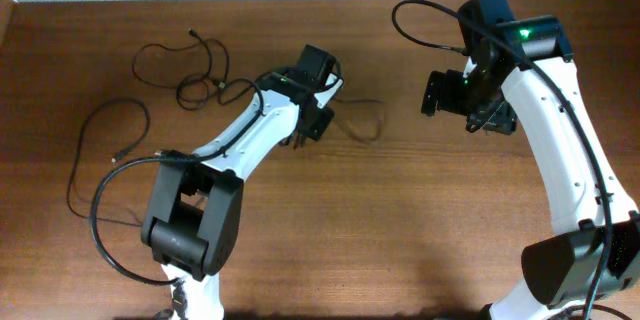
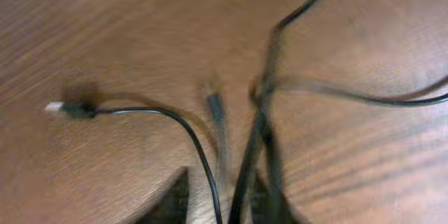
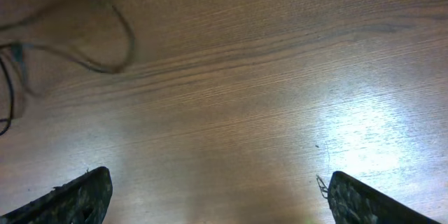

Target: Untangle cables

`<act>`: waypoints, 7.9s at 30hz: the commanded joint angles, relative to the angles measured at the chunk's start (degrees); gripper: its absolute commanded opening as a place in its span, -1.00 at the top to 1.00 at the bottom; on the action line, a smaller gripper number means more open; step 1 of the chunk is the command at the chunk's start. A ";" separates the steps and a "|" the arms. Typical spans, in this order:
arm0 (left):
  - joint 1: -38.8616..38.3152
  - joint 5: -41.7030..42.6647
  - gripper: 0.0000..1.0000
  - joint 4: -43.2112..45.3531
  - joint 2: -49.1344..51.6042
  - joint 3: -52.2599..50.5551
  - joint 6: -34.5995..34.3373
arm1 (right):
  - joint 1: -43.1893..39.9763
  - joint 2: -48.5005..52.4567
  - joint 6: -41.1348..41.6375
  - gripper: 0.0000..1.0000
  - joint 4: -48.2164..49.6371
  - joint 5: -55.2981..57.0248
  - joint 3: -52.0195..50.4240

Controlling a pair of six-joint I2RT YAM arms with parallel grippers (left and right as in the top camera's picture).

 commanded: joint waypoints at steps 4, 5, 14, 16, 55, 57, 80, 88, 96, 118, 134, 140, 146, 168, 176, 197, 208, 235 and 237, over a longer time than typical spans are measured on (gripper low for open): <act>2.84 2.64 -0.99 4.31 -0.68 6.47 -7.52 | 0.22 -0.15 -0.57 -0.97 -0.20 -0.35 -0.13; 3.28 2.49 -0.99 4.28 -0.68 6.86 -7.52 | 0.22 -0.15 -0.57 -0.97 -0.20 -0.33 -0.13; 18.73 -2.32 -0.99 8.94 1.64 7.93 -23.52 | 0.22 -0.13 -0.55 -0.97 0.92 -0.37 -0.13; 21.38 -0.66 -0.94 8.39 4.20 7.87 -23.50 | 0.22 -0.13 -0.52 -0.97 1.03 -0.37 -0.15; 27.15 24.96 0.99 10.34 3.02 13.00 -16.48 | 0.22 -0.13 1.60 -0.97 4.17 -0.50 -0.13; 22.97 27.06 1.00 7.54 3.02 13.00 -16.63 | 0.04 -0.13 1.62 -0.97 3.76 0.52 -0.13; 5.09 24.37 -0.98 -9.92 3.06 6.82 14.58 | -14.45 -0.35 -3.58 -0.97 -1.81 4.39 -0.13; 3.98 26.29 0.07 -8.94 3.37 5.16 18.14 | -14.40 -0.35 -3.58 -0.97 -1.86 3.48 -0.13; 4.11 19.43 1.00 2.73 3.48 -2.19 9.51 | -14.40 -0.35 -3.56 -0.97 -2.27 1.97 -0.15; 21.35 28.30 0.82 8.61 2.80 1.81 -6.95 | -14.40 -0.35 -3.39 -0.97 -1.53 -0.81 -0.15; 23.50 9.16 -0.99 -7.91 -25.90 18.34 -12.90 | -14.40 -13.05 -4.07 -0.98 0.48 2.91 -0.13; 22.97 9.14 -0.98 -13.75 -36.52 18.34 -13.49 | -14.40 -26.23 -6.84 -0.98 -2.93 2.91 -0.13; 22.97 9.14 -0.98 -18.05 -40.06 18.34 -13.49 | -14.43 -39.01 -6.84 -0.97 -7.37 2.91 -0.13; 22.97 9.14 -0.98 -34.53 -40.00 18.34 -13.49 | -14.43 -44.98 -6.84 -0.97 -12.83 6.51 -0.13; 22.97 9.14 -0.98 -36.98 -40.00 18.34 -13.49 | -14.43 -45.22 -6.84 -0.97 -12.85 0.70 -0.24; 22.97 9.14 -0.98 -36.98 -40.00 18.34 -13.49 | -14.43 -84.94 -6.34 -0.97 12.50 -1.25 -40.04; 22.97 9.11 -0.98 -36.98 -40.00 18.34 -13.49 | -14.43 -86.79 -6.36 -0.97 41.92 -6.99 -63.58; 22.97 9.14 -0.98 -36.98 -40.00 18.34 -13.49 | -14.43 -102.79 -4.42 -0.97 71.06 -2.08 -90.79; 22.97 9.11 -0.98 -36.98 -40.00 18.34 -13.49 | -14.43 -102.79 -2.86 -0.97 71.41 -2.27 -90.79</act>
